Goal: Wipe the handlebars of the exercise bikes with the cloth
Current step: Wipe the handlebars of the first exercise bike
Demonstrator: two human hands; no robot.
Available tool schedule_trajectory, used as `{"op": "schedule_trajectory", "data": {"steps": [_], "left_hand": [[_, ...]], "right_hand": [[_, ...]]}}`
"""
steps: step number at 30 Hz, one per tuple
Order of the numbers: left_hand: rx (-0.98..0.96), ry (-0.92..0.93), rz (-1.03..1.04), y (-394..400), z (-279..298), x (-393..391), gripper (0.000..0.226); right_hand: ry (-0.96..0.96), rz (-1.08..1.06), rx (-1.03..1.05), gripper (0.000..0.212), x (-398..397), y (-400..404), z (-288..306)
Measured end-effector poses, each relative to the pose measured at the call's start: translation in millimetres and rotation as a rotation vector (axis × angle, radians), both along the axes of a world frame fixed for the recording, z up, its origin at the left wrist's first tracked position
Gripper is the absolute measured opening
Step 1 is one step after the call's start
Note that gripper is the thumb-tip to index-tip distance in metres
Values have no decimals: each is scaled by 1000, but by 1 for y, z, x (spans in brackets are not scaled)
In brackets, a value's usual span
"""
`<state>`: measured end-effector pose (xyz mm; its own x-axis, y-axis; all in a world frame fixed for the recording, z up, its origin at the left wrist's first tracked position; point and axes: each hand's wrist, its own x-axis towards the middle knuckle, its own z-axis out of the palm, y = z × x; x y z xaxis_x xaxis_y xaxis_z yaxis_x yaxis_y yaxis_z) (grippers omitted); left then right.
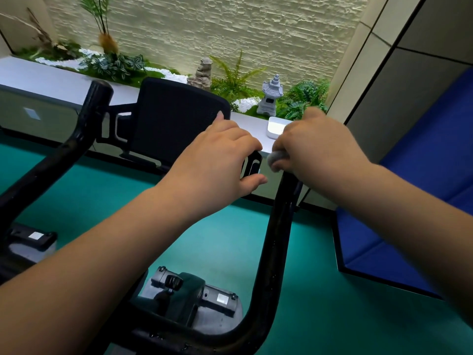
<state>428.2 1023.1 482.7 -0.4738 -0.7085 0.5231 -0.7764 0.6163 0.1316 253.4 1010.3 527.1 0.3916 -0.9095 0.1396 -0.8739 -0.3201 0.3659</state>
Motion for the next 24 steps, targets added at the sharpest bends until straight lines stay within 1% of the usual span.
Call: {"op": "schedule_trajectory", "data": {"steps": [1, 3, 6, 8, 10, 12, 14, 18, 21, 22, 24], "left_hand": [[-2, 0, 1, 0, 0, 0, 50], [-3, 3, 5, 0, -1, -1, 49], [-2, -3, 13, 0, 0, -1, 49], [-2, 0, 23, 1, 0, -3, 48], [-3, 5, 37, 1, 0, -5, 46], [0, 8, 48, 2, 0, -7, 45], [3, 9, 54, 2, 0, -9, 44], [6, 11, 65, 4, 0, -11, 43], [15, 11, 70, 5, 0, -12, 44], [24, 10, 69, 5, 1, -12, 45], [41, 10, 71, 5, 2, -11, 46]], "right_hand": [[-11, 31, 28, 30, 1, 6, -5], [-93, 82, 43, 30, -4, 12, -11], [-345, 106, -65, 23, -19, 3, -12], [-605, 47, -88, 19, -26, -5, -11], [-940, -45, 14, 10, -30, -9, -11], [-1209, -134, 91, 5, -34, -10, -18], [-1436, -203, 145, 6, -42, -9, -29], [-1819, -317, 222, 25, -48, 10, -53], [-2004, -441, 387, 33, -33, 38, -77], [-2050, -438, 409, 34, -28, 46, -85], [-2140, -419, 387, 34, -21, 54, -95]]}}
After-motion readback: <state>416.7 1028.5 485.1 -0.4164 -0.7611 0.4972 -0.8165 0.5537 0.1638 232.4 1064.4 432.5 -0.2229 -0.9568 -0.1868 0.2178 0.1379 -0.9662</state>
